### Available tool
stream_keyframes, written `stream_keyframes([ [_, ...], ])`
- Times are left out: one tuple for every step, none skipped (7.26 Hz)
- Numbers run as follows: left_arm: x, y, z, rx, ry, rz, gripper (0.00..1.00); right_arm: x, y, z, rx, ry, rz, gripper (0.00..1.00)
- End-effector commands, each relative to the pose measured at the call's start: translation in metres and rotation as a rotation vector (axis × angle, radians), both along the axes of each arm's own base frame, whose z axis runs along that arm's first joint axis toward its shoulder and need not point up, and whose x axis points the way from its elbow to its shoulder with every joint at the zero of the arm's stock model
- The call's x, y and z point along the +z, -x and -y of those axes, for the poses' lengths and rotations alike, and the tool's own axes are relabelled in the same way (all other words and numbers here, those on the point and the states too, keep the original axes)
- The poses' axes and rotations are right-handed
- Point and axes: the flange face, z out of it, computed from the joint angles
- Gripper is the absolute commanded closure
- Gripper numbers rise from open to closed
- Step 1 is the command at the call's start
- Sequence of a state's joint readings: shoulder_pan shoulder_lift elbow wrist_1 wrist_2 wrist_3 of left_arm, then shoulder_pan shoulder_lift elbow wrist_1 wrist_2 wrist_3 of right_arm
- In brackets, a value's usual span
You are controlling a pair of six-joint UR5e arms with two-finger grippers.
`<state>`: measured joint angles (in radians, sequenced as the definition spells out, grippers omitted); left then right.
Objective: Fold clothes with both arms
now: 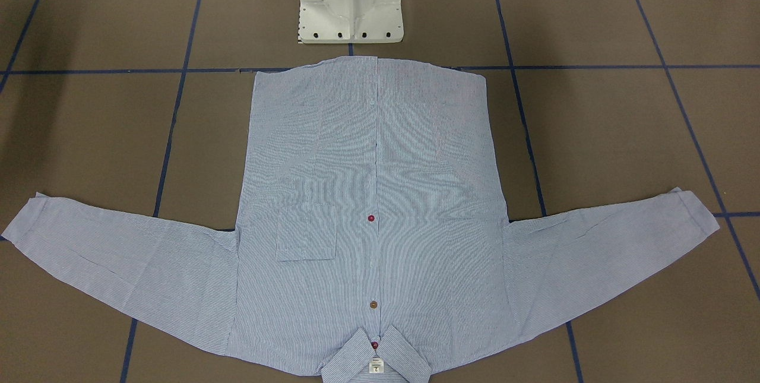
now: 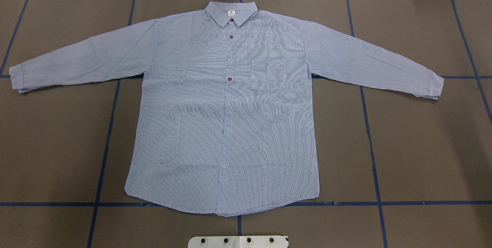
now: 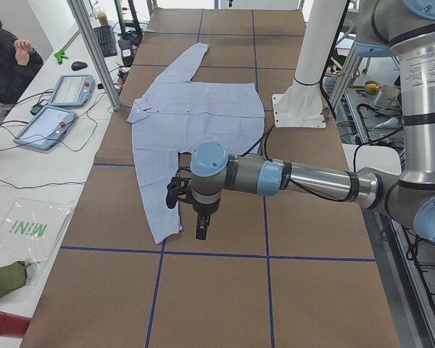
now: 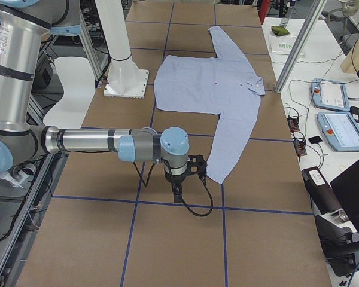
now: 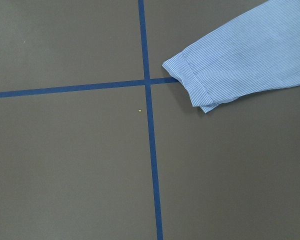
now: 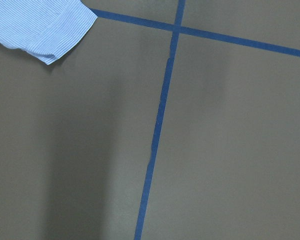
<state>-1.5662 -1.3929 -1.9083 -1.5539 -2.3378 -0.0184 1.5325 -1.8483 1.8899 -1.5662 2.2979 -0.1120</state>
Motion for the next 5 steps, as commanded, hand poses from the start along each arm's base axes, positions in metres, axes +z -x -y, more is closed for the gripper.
stream_keyframes([
  [-0.005, -0.001, 0.000, 0.002, -0.014, -0.003, 0.00, 0.000, 0.003, 0.000, -0.007, 0.001, 0.002, 0.00],
  [-0.015, -0.002, 0.001, 0.005, -0.044, -0.023, 0.00, -0.003, 0.008, 0.003, -0.016, -0.002, 0.002, 0.00],
  [-0.026, -0.003, 0.002, 0.007, -0.076, -0.032, 0.00, -0.020, 0.012, 0.019, -0.026, -0.080, 0.006, 0.00],
  [-0.032, -0.004, 0.005, 0.009, -0.126, -0.018, 0.00, -0.029, 0.023, 0.026, -0.047, -0.154, 0.012, 0.00],
  [-0.046, -0.003, 0.006, 0.004, -0.170, -0.019, 0.00, -0.050, 0.031, 0.044, -0.056, -0.263, 0.023, 0.00],
])
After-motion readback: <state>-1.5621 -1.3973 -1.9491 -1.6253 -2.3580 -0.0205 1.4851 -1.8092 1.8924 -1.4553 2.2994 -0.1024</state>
